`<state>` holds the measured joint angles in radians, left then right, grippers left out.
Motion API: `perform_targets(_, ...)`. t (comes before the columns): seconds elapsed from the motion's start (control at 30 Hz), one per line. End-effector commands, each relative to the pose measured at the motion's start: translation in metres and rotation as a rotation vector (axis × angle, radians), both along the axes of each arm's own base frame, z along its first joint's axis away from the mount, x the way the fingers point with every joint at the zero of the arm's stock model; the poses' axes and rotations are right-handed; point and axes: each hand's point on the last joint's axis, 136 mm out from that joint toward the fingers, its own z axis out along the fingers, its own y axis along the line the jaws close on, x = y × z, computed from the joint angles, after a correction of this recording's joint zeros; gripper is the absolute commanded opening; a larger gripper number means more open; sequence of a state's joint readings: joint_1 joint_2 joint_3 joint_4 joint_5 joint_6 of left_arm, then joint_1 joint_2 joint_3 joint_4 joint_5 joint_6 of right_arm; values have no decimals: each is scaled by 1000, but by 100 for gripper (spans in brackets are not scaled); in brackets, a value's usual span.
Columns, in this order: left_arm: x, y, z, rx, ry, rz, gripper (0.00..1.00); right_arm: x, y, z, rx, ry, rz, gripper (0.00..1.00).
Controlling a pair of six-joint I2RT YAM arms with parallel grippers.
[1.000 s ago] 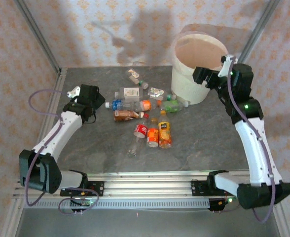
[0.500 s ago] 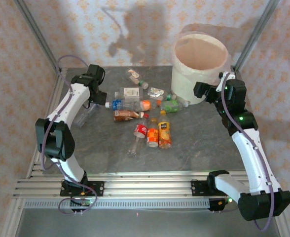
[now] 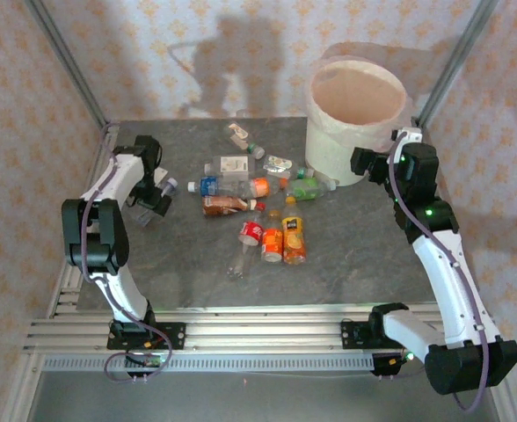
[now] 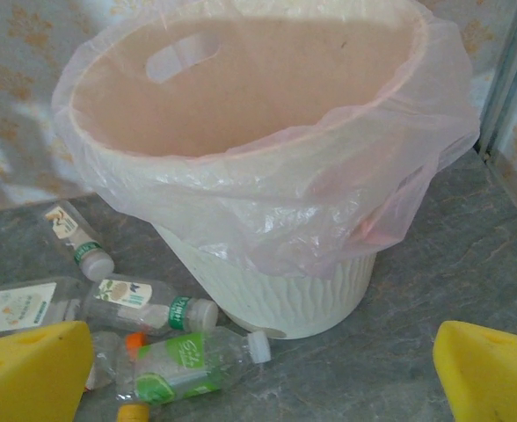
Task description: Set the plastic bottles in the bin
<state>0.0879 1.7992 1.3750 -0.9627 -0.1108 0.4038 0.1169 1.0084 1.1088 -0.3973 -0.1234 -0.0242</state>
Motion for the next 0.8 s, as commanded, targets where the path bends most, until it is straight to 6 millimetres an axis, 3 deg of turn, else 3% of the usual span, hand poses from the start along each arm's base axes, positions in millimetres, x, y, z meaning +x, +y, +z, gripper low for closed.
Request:
perform_targets(0.0,12,18,-1,10,-122,-2,100,-8,-7,9,-76,-12,-14,99)
perform_targets(0.37,21,24,-50,6,-59,8,84,-16,-8,-1,-90,19,-5,99)
perform_targets(0.57,27,7,-61,-81,-83,13,75,-16,-7,-4,-69,27,-11,99)
perform_targets(0.77,32,-4,-55,-144,-93,15,57,-18,-7,-9,-52,37,-17,99)
